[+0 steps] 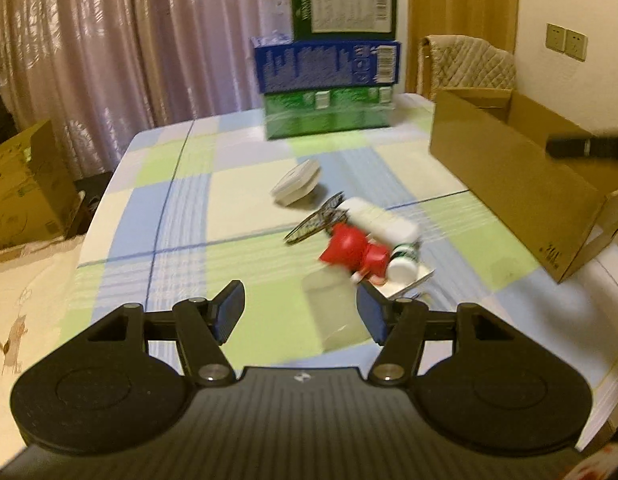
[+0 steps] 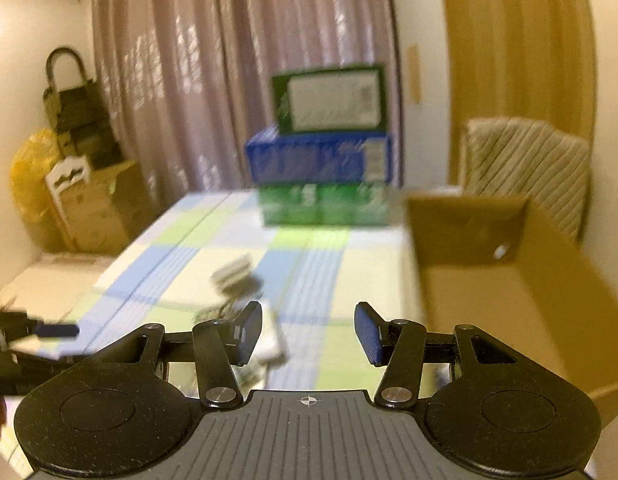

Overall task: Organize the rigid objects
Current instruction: 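Move both tools back over the table toward the remaining items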

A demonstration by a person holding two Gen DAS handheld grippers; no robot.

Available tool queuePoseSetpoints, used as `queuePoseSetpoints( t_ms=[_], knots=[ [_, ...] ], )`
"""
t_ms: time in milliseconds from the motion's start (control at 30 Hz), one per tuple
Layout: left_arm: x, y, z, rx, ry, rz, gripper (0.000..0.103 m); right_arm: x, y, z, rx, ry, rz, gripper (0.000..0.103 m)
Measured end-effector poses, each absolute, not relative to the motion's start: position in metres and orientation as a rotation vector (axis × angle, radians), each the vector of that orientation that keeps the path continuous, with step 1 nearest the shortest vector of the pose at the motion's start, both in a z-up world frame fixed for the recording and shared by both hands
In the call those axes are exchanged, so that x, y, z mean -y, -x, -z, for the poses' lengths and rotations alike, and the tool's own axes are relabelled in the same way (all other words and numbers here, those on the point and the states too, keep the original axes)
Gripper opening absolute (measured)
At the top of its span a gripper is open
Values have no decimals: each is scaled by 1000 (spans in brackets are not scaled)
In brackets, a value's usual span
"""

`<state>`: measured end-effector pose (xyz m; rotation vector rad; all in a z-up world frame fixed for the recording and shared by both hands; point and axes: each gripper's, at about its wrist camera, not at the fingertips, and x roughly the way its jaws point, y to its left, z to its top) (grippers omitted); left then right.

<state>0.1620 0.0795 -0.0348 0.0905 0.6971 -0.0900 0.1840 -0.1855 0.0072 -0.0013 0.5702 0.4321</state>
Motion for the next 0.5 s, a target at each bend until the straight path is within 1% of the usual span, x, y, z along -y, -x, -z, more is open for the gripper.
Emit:
queuePoseSetpoints(
  t_ms=[167,267,300,333,367,400,433,500],
  knots=[
    [-93,-162,53,-726,-58,79,57,157,-186,36,-695,44,-482,49],
    [-95,-166,60,-746,-61,84,57,143,-184,52,-723,63,-512,49],
    [-97,-168,61,-747,-57,85,57,137,-184,58,-733,61,-516,52],
    [-99,-170,62,-748,-51,83,57,135,-184,64,-745,48,-516,60],
    [-101,-172,63,-748,-42,79,57,134,-184,70,-759,30,-516,65],
    [-103,-174,63,-750,-30,74,57,131,-186,74,-773,11,-515,72],
    [-104,-175,65,-753,-18,71,57,127,-187,80,-786,0,-517,74],
    [-106,-179,67,-762,3,68,58,121,-185,86,-799,-6,-527,74]
  ],
)
